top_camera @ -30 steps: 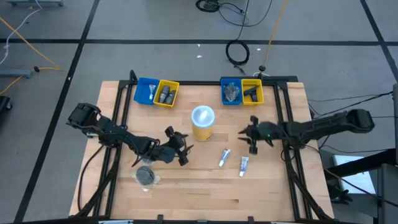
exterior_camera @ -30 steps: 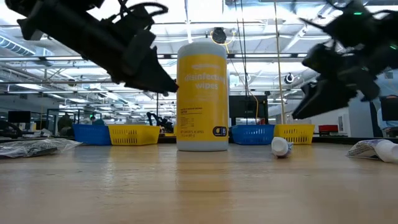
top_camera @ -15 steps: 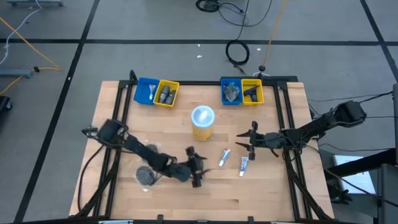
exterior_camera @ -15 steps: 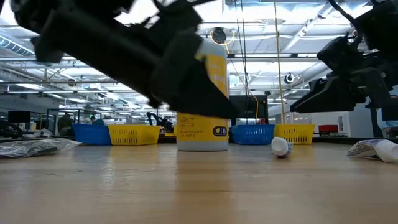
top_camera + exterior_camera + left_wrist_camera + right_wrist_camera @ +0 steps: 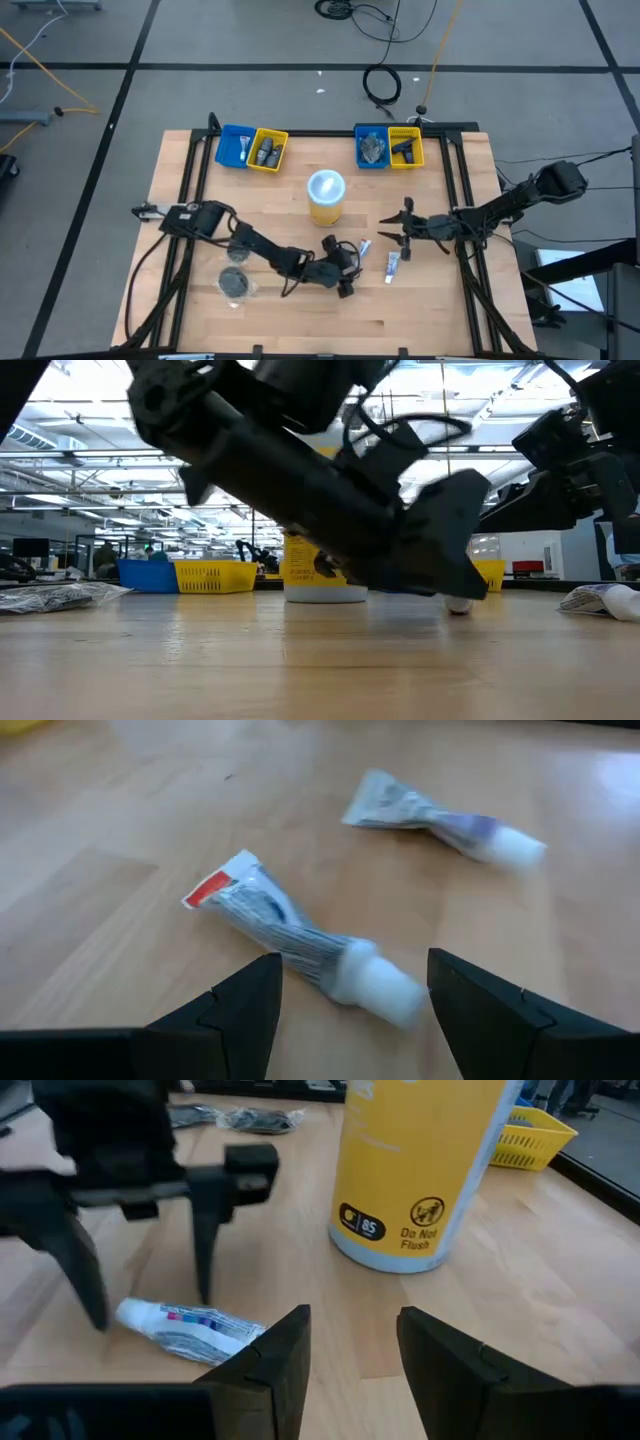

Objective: Pick & Place Travel size toiletries
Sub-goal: Put the left toothpaste into the left blue bin

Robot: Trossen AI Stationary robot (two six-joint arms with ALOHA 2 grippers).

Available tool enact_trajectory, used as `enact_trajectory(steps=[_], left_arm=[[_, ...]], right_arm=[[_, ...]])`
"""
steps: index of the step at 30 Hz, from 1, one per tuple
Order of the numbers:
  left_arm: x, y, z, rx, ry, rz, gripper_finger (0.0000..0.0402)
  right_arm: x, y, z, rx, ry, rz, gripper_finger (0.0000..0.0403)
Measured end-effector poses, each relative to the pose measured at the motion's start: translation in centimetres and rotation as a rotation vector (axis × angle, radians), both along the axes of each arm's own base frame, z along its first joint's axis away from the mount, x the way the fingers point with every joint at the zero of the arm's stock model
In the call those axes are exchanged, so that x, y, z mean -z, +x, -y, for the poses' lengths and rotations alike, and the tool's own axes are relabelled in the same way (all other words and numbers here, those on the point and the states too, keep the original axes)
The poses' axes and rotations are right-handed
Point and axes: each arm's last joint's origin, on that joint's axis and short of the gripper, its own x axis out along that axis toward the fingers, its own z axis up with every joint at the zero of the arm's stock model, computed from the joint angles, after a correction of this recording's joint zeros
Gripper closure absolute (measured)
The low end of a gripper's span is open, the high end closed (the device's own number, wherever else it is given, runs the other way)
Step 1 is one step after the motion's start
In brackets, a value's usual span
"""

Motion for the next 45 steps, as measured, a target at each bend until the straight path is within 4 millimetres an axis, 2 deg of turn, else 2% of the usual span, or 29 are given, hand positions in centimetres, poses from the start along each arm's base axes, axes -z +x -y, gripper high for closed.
enact_trajectory(steps=[5, 15, 18, 22, 27, 30, 33, 37, 41, 45], left_arm=[[0.1, 0.2, -0.9, -0.128, -0.034, -0.005, 0.0158], [0.5, 0.6, -2.9, -0.192, -0.065, 0.001, 0.0159], [0.7, 0.8, -3.2, -0.18, -0.079, -0.003, 0.0171], [0.8, 0.7, -3.0, -0.165, -0.081, -0.01, 0.022], [0.8, 0.6, -2.1, -0.126, -0.048, -0.016, 0.0312], [0.6, 0.5, -1.3, -0.063, -0.03, -0.007, 0.0354], [-0.2, 0.2, -0.2, 0.009, 0.003, -0.012, 0.0354], [-2.3, -0.7, 1.3, 0.05, 0.037, -0.041, 0.0346], [-4.7, -2.7, 2.7, 0.018, 0.111, -0.127, 0.0323], [-7.8, -5.2, 4.7, 0.081, 0.168, -0.187, 0.0339]], right_arm=[[0.0, 0.0, -0.1, -0.008, 0.002, 0.004, 0.0262], [0.0, 0.0, -0.1, -0.008, 0.002, 0.004, 0.0262], [0.0, 0.0, -0.1, -0.008, 0.002, 0.004, 0.0261], [0.0, 0.0, -0.1, -0.008, 0.002, 0.003, 0.0262], [0.0, 0.0, -0.1, -0.002, 0.023, 0.004, 0.0262], [0.0, 0.0, -0.1, -0.001, 0.026, 0.002, 0.0262], [0.0, 0.0, -0.1, -0.001, 0.026, 0.0, 0.0262], [0.0, 0.0, -0.1, 0.004, 0.041, 0.001, 0.0261], [0.1, 0.0, -0.1, 0.008, 0.053, 0.0, 0.0261], [0.0, 0.0, -0.1, 0.011, 0.063, 0.004, 0.0261]])
